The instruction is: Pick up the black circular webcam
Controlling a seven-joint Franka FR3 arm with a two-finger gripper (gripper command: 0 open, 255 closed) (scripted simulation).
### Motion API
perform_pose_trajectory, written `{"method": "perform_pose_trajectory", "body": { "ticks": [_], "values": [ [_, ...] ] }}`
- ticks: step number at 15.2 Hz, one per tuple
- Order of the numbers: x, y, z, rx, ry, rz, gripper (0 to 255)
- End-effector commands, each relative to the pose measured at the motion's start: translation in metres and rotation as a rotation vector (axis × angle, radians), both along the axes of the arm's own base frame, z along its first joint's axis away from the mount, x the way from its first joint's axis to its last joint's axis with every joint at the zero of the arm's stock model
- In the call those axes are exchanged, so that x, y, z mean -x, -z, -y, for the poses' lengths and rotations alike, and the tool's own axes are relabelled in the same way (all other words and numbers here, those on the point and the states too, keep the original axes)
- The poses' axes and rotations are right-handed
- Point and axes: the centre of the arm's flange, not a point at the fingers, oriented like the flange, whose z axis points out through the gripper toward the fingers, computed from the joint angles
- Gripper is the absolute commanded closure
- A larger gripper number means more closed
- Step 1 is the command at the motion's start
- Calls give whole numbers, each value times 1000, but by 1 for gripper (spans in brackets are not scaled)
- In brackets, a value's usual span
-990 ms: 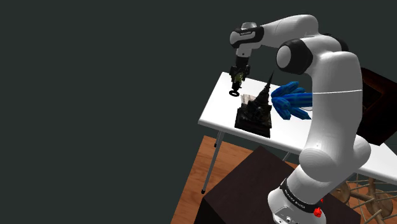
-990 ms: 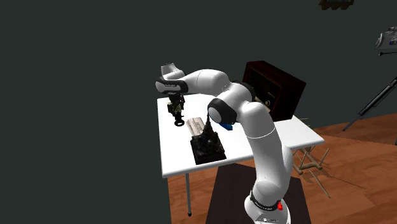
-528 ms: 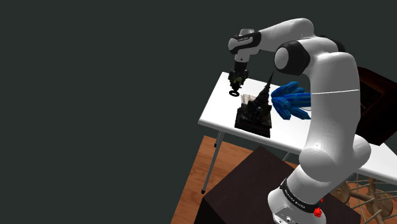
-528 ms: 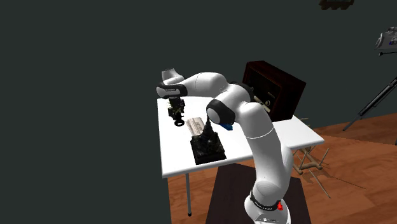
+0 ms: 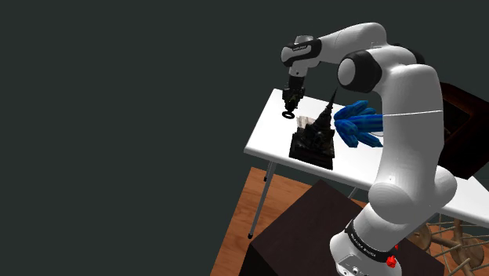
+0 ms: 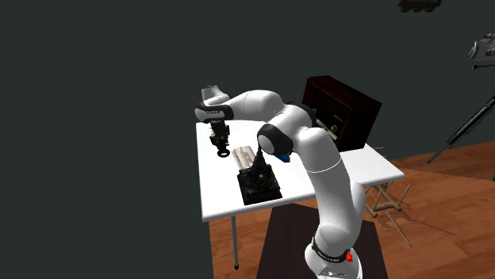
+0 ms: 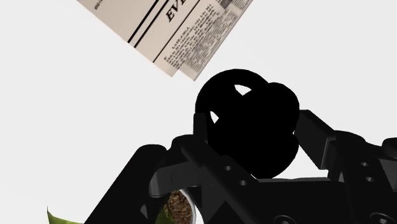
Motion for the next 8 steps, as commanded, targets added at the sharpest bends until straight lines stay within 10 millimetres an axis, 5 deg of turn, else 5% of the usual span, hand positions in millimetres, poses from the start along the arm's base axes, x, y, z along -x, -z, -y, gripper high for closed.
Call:
{"method": "perform_pose_trajectory", "body": {
  "ticks": [1,8],
  "values": [
    [0,1,1,0,1,-2,255],
    [1,-31,0,0,1,-2,255]
  ]
}}
